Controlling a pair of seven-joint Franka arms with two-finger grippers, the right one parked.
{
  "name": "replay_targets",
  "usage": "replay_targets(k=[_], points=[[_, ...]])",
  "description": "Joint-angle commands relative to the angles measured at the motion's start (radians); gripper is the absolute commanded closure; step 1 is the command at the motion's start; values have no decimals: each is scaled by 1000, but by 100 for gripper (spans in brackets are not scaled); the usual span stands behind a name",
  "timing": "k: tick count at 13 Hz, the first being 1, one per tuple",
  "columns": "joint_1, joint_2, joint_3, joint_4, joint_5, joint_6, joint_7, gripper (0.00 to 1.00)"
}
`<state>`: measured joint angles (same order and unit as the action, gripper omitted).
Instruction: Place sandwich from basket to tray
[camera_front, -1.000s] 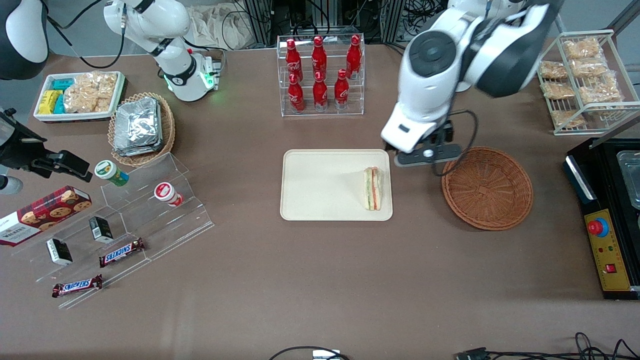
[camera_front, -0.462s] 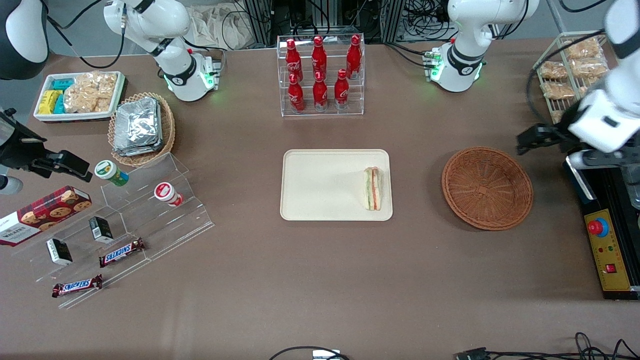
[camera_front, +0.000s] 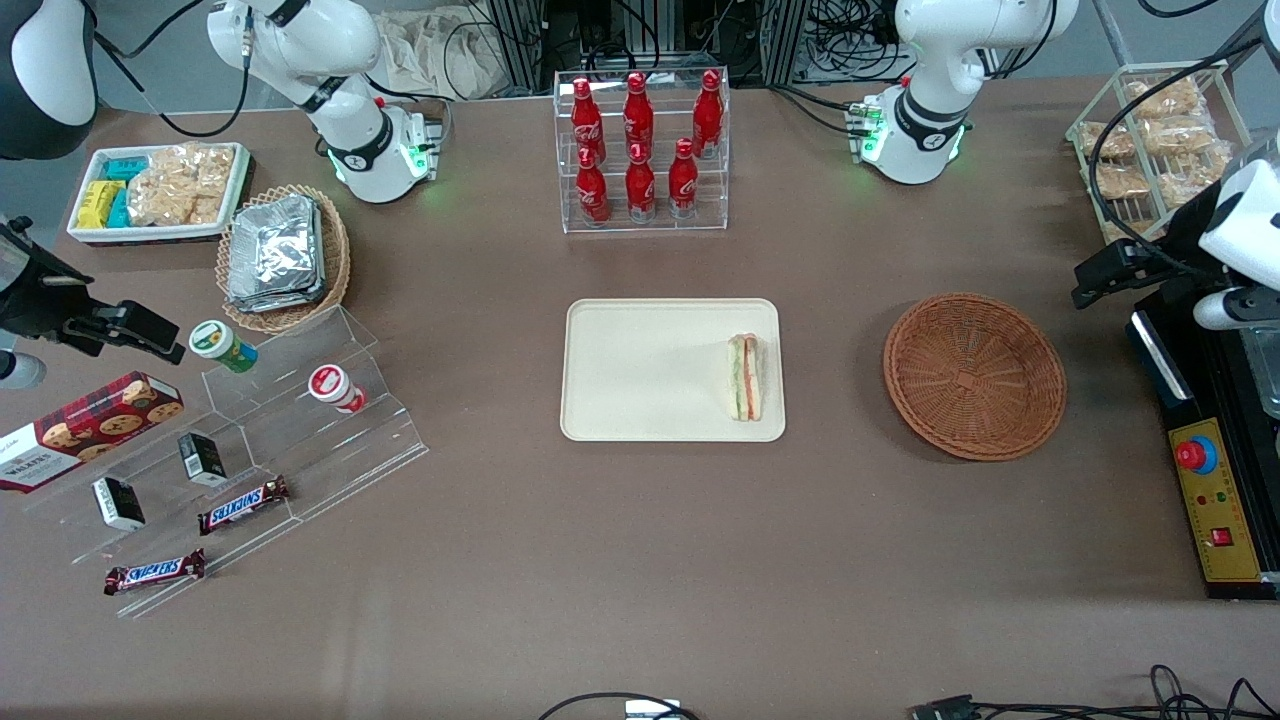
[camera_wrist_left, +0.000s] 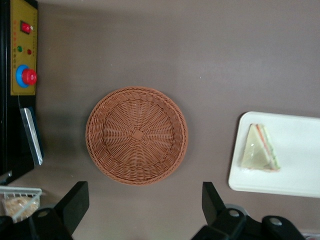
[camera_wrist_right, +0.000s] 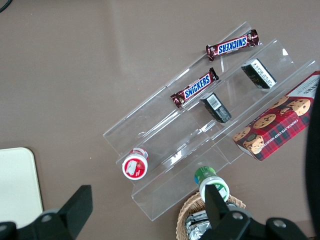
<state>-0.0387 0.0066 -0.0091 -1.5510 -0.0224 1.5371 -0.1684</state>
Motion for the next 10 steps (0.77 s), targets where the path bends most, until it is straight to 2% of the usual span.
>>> replay_targets(k=[1, 3, 7, 8, 9, 10], points=[[-6, 35, -28, 69, 13, -45, -123, 0], [8, 35, -64, 66, 9, -45, -141, 0], [29, 32, -69, 63, 1, -57, -143, 0], [84, 32, -110, 65, -2, -77, -141, 0], [101, 32, -149, 69, -4, -80, -144, 0], [100, 27, -149, 68, -1, -83, -131, 0]])
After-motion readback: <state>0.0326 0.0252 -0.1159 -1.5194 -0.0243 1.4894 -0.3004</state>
